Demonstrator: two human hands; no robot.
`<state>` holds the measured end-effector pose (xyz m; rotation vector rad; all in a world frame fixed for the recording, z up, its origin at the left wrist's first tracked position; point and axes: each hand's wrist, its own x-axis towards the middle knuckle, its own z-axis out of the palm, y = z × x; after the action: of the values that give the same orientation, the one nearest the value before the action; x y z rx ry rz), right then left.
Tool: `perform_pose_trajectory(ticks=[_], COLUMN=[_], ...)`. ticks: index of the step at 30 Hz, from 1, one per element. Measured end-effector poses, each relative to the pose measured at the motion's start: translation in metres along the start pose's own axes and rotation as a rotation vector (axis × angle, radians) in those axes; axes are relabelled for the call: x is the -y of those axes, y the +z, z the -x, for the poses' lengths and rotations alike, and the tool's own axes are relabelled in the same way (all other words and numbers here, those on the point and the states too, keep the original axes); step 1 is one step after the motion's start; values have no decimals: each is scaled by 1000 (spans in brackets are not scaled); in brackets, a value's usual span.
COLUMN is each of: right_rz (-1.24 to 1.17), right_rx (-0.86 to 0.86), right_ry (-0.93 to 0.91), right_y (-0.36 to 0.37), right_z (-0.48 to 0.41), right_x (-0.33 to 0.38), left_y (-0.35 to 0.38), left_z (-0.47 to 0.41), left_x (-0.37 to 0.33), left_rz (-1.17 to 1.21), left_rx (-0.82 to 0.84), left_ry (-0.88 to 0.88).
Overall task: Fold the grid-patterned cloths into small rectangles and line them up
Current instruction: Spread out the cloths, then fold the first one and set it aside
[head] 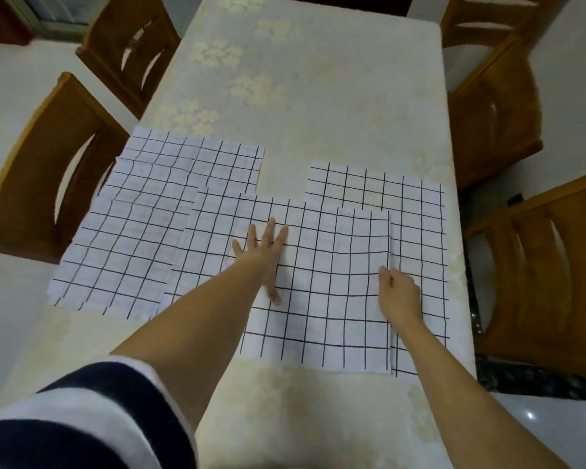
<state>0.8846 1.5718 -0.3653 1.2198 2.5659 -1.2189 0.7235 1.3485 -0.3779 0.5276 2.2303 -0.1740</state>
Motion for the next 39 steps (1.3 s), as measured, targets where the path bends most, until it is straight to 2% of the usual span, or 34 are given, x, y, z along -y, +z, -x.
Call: perform_pose_trajectory(ticks=[6,11,16,20,23,27,32,34,37,39], right_rz=[7,37,92,227,309,385,628,552,100,33], right_rx=[-76,-104,-89,-95,-69,-8,115,209,374,281], right_ry=[-172,-305,-330,-386,-399,-371,-384,-370,-255,-362], right_y=[-6,-6,16,50,86,145,216,236,247,245], right_z=[15,37,68,88,99,112,111,109,105,100], right_x=[26,74,135,185,217,239,240,237,227,214], left_y=[-2,-3,-6,-14,-15,-17,1,11,16,8], left_z=[4,4,6,6,4,-3,-19,-26,-32,-32], left_x=[-1,-6,5,61,125,199,248,257,261,260], left_rz=[-15,-20,70,93,56,126,42,13,42,84], left_rx=[23,56,-22,-179,-250,-303,-354,-402,-406,-354], left_ry=[-20,-39,79,251,252,257,348,410,442,442])
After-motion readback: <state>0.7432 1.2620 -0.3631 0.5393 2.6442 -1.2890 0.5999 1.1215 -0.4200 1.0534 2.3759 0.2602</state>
